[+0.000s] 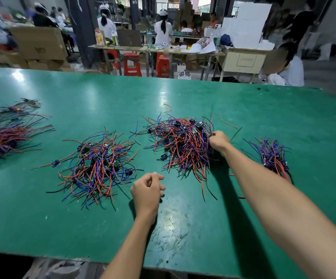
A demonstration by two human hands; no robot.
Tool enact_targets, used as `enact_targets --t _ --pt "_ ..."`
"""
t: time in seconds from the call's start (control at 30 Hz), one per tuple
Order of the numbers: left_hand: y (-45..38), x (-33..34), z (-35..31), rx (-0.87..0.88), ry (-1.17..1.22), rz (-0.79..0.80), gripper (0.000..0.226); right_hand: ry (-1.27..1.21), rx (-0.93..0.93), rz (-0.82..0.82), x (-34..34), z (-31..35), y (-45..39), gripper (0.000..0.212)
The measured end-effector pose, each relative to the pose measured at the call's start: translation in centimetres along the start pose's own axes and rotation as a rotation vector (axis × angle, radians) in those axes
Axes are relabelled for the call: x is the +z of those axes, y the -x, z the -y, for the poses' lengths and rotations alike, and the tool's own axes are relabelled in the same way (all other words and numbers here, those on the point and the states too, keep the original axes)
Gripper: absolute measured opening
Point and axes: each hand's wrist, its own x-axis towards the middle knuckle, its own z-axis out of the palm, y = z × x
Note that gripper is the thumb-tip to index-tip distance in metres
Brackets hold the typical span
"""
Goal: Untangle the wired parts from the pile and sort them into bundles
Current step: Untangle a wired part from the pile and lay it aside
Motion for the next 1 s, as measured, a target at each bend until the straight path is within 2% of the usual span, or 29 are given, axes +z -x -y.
enact_targets --t 0.07,0.2,0.3,0.33,0.37,0.47,0.53,0.6,0.7,0.77,0.83,0.93,1.0 --pt "-0.1 -0.1 0.1 -0.001 -0.004 -0.005 0.029 -0.043 0.038 -0.009 -0.1 -0.7 -0.2 0.021" --pt "-0.2 0.2 0.3 0.021 -0.054 -0.009 0.029 -0.14 0.013 -0.099 -1.5 -2.0 0.8 0.033" --pt "-0.1 0.6 0.3 0.024 -0.109 0.004 0.029 -0.362 0.019 -0.219 -2.6 -1.7 1.8 0.032" --pt "-0.1 0.7 0.4 0.024 -0.128 0.011 0.028 -0.476 0.031 -0.211 -3.2 -1.4 2.4 0.03" --pt "-0.1 0.7 0.4 0.025 -0.147 0.02 0.028 -0.627 0.037 -0.158 -3.8 -1.2 3.1 0.027" --pt "0.0 0.7 0.4 0.024 -0.162 0.044 0.026 -1.131 0.054 0.152 -5.6 -0.8 5.5 0.017" --pt "0.0 0.7 0.3 0.026 -0.158 0.05 0.026 -1.258 0.083 0.287 -6.0 -1.0 7.2 0.015" --pt "0.1 0.7 0.3 0.042 -0.158 0.063 0.024 -1.263 0.12 0.37 -5.5 -1.3 8.7 0.018" --pt "0.3 0.8 0.4 0.099 -0.164 0.099 0.023 -1.265 0.155 0.52 -4.3 -1.8 11.3 0.035" --pt "0.4 0.7 0.5 0.131 -0.182 0.131 0.022 -1.239 0.139 0.585 -3.3 -2.2 13.2 0.036" --pt "0.4 0.7 0.4 0.133 -0.197 0.141 0.022 -1.134 0.094 0.553 -2.3 -2.4 15.1 0.03" --pt "0.3 0.8 0.5 0.116 -0.147 0.1 0.026 -0.813 -0.052 0.395 -0.6 -1.7 17.3 0.025" --pt "0.3 0.7 0.4 0.111 -0.122 0.084 0.031 -0.696 -0.18 0.297 0.3 0.0 18.1 0.024"
